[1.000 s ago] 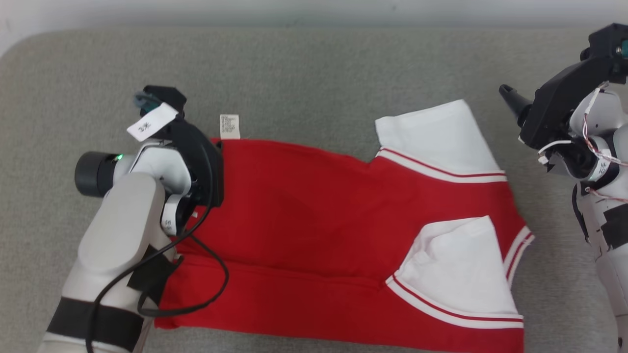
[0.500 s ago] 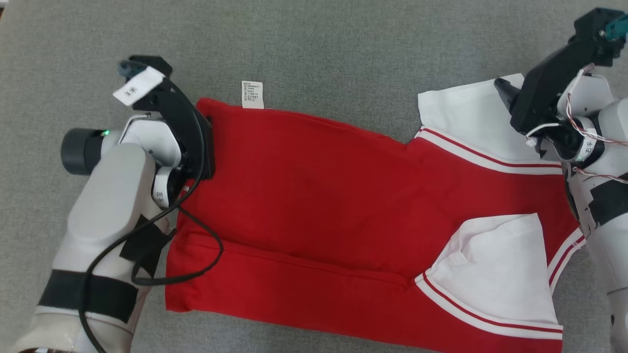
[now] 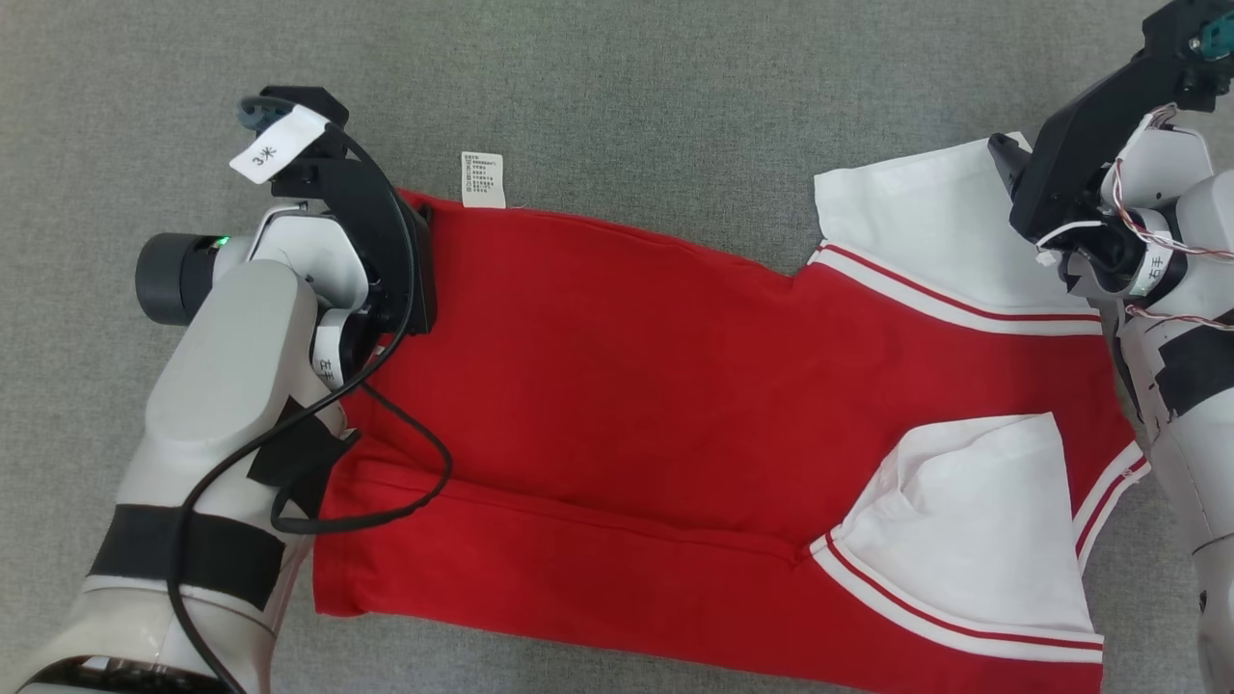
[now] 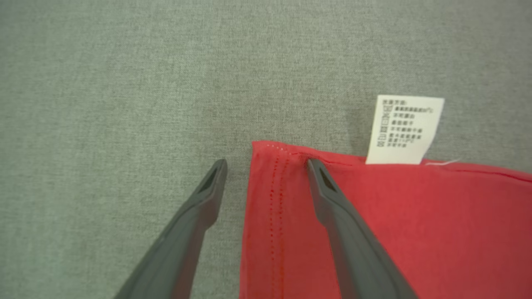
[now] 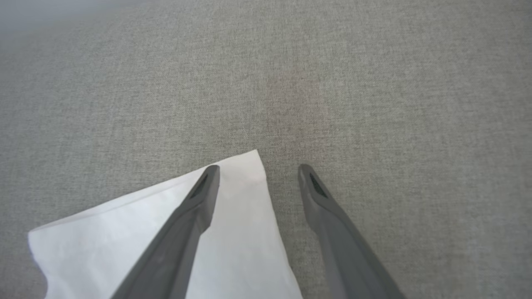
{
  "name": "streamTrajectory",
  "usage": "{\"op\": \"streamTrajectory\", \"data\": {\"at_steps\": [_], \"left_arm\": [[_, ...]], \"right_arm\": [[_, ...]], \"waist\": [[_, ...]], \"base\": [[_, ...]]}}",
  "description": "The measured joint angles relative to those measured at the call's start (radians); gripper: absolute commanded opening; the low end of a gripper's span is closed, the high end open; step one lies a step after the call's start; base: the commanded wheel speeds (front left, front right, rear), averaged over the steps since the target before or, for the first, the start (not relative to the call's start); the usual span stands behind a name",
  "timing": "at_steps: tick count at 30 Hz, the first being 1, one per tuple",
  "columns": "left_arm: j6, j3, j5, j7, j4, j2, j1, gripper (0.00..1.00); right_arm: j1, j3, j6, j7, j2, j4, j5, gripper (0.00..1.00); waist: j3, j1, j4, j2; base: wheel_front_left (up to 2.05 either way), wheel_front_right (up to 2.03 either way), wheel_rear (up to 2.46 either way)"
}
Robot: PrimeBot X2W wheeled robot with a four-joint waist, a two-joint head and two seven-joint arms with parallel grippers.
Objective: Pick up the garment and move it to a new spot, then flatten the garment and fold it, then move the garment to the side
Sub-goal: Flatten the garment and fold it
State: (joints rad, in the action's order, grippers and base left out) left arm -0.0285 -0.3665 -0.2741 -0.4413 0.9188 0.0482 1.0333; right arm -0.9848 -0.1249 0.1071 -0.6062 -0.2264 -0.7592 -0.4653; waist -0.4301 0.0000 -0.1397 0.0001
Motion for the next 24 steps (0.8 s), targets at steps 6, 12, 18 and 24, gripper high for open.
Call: {"op": "streamTrajectory", "data": {"at_steps": [6,12,18,24], "left_arm": [[0.011,0.000,-0.002,0.021,0.029,-0.003,0.005,1.00],[0.012,-0.001,-0.004,0.047,0.055,-0.006,0.013,1.00],[0.013,0.003,-0.008,0.067,0.077,-0.006,0.023,0.62],[0.020,0.004,-0.010,0.073,0.105,-0.010,0.039,0.27]], "right_arm": [[-0.010,-0.002,0.003,0.011,0.006,-0.046,0.001,0.47],[-0.024,-0.007,0.007,0.023,0.012,-0.080,0.002,0.34],[-0.032,-0.016,0.007,0.034,0.025,-0.099,0.010,0.00],[-0.043,-0.019,0.006,0.043,0.025,-0.118,0.010,0.00]], "waist": [[0.002,0.0000,0.000,0.0000],[0.006,0.0000,0.004,-0.0001],[0.003,0.0000,0.018,0.0000],[0.000,0.0000,0.024,-0.0001]], "base": [[0.00,0.00,0.00],[0.00,0.00,0.00],[0.00,0.00,0.00],[0.00,0.00,0.00]]}}
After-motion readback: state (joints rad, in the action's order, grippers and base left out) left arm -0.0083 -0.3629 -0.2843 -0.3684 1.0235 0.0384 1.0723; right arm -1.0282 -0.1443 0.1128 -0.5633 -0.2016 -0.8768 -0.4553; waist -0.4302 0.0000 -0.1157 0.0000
